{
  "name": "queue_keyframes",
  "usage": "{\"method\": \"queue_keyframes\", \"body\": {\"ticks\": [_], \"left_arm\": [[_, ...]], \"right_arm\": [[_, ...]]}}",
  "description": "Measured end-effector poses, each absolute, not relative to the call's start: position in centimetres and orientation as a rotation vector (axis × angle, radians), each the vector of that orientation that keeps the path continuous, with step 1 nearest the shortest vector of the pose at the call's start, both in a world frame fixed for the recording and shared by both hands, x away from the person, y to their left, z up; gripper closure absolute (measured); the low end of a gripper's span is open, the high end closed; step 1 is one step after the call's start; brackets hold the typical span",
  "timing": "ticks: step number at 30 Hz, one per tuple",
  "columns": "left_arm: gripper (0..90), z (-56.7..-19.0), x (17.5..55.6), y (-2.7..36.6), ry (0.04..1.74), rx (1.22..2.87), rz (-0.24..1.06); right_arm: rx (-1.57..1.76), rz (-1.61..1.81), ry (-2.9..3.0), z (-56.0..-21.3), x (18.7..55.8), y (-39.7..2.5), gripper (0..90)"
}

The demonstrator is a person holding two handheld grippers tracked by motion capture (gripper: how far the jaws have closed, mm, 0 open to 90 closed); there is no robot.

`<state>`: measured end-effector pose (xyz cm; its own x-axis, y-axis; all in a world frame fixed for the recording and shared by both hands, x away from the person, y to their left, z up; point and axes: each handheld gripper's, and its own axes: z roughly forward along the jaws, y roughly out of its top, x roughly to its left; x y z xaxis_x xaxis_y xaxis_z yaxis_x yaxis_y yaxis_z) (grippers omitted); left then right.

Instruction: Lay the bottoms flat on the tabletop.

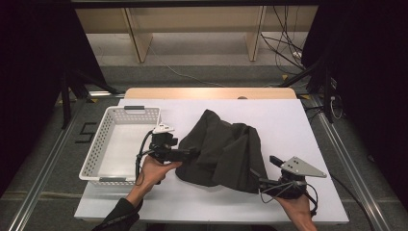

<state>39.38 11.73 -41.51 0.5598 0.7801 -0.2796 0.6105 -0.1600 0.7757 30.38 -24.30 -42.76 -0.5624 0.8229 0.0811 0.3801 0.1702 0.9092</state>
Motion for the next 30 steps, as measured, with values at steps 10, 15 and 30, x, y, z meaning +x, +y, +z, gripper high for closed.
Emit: {"method": "queue_keyframes", "body": {"ticks": [10,15,30], "left_arm": [[15.2,-42.5,36.4,10.8,1.043,1.879,0.245],[15.2,-43.6,35.8,10.7,1.035,1.909,0.243],[15.2,-44.2,35.3,9.8,0.997,1.966,0.276]], "right_arm": [[1.101,1.329,2.161,-42.7,32.1,-23.2,43.5],[1.118,1.274,2.224,-43.1,32.4,-23.1,76.0],[1.361,0.932,2.078,-43.5,33.5,-32.4,86.2]]}}
